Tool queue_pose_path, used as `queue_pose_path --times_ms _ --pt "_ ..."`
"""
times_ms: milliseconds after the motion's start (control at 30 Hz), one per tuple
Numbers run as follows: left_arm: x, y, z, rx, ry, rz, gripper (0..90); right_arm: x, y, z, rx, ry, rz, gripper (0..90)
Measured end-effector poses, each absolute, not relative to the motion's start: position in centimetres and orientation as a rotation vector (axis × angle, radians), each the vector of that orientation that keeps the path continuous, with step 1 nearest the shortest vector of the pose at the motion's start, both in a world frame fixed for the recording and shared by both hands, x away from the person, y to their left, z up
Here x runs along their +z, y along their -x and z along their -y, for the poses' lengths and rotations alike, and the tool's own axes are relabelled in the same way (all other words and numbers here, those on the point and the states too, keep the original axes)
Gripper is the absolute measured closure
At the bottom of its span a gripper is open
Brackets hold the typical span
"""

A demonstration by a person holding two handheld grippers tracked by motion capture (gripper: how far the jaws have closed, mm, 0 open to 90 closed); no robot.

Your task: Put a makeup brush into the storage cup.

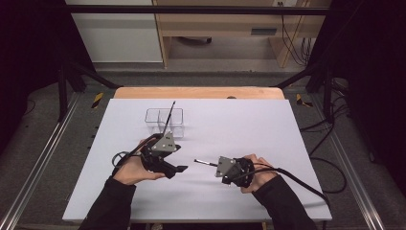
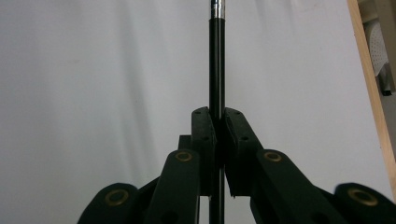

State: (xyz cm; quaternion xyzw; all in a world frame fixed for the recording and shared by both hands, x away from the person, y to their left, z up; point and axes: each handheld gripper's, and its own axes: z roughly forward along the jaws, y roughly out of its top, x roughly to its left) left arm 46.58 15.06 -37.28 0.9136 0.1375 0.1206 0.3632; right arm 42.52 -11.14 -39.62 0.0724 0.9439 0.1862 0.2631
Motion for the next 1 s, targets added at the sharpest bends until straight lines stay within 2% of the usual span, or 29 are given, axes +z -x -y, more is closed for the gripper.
queue_pose_path --times_ms 567,1000 --pt "-39.6 -45.6 -17.0 0.373 -2.19 -0.549 22.2 -40.9 -42.7 12.9 0.662 -0.382 -2.509 83.9" --pt "-39.9 -44.9 -17.3 0.364 -2.05 -0.614 21.1 -41.8 -42.2 13.3 0.786 -0.49 -2.489 83.9"
